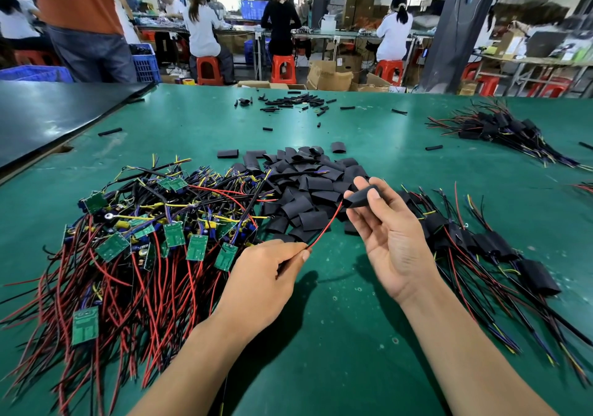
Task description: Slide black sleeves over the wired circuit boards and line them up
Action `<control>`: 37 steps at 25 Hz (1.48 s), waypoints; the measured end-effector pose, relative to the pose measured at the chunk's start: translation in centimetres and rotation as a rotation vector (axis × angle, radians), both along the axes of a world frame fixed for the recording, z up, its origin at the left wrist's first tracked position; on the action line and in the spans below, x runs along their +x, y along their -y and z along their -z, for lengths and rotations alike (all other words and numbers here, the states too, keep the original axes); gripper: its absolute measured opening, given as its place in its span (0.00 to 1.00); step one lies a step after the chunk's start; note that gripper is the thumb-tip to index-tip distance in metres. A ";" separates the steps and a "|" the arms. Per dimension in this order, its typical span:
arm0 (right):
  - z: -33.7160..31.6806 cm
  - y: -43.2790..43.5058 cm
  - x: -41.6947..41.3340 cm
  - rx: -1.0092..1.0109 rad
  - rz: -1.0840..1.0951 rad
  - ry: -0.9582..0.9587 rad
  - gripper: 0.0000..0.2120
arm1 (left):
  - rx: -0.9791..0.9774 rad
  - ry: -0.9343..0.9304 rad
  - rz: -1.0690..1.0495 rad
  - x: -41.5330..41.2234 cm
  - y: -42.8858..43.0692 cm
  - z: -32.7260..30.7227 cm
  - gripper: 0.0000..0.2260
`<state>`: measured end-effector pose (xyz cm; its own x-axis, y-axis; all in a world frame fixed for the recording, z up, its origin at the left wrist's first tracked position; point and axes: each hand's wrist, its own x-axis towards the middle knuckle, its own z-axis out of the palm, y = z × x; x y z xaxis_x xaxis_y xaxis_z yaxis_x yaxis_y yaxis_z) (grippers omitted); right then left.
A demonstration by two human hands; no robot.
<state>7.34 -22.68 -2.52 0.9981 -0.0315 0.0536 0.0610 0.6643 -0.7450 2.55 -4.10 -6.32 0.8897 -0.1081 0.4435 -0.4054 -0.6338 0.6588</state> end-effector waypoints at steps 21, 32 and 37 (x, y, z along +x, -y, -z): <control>0.2 0.1 -0.1 -0.167 0.091 -0.065 0.14 | 0.139 0.047 0.008 -1.1 -0.1 -1.6 0.24; 1.0 -1.7 -1.2 -0.377 -0.030 -0.015 0.12 | -0.111 0.039 -0.048 -0.8 0.7 -1.1 0.17; 1.9 -2.7 -1.4 -0.389 -0.172 -0.014 0.18 | -0.423 -0.192 -0.109 -0.7 1.3 -1.4 0.12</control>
<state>5.93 -20.01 -4.43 0.9877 0.1558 0.0149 -0.0383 0.3329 -0.9422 1.83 -5.36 -4.93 0.9561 0.1454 0.2544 -0.1965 -0.3255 0.9249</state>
